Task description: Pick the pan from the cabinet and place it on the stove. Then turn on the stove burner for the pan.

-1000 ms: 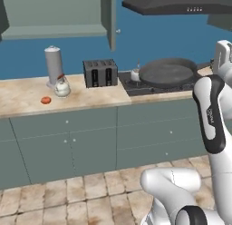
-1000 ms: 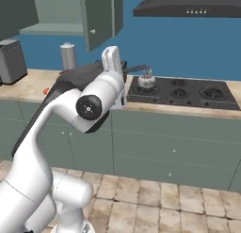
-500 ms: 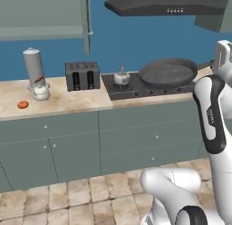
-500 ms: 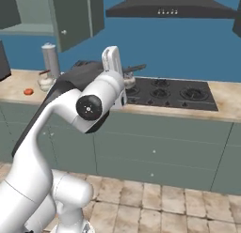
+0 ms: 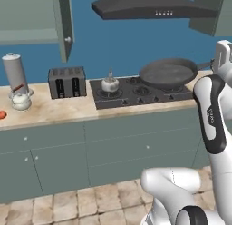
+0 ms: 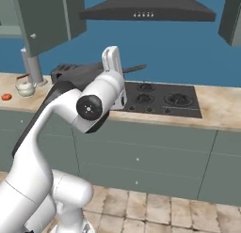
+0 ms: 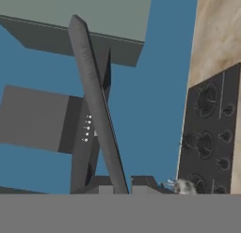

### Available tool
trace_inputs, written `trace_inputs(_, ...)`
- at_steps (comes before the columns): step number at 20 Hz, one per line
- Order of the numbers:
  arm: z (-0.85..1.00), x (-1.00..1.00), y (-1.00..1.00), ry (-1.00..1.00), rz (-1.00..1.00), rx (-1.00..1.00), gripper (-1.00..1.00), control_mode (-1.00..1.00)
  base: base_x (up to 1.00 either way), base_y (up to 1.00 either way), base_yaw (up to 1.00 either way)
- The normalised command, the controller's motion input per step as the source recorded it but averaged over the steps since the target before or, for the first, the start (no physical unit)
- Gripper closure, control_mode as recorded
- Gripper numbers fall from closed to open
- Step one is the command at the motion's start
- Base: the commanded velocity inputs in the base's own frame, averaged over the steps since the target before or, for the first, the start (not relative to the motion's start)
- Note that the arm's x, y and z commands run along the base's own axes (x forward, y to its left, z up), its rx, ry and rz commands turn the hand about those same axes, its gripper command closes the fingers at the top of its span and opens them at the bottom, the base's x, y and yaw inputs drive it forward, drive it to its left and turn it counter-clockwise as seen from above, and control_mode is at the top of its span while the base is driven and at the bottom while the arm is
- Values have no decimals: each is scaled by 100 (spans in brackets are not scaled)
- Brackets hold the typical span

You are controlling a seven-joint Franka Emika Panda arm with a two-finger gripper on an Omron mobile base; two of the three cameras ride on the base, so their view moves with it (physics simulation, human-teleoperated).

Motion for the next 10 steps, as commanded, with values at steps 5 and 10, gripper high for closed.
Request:
trace_inputs(5, 0, 0, 0, 0, 0, 0, 100, 100, 54, -40, 0)
trace_inputs(10, 0, 0, 0, 0, 0, 0, 100, 100, 59, -27, 0)
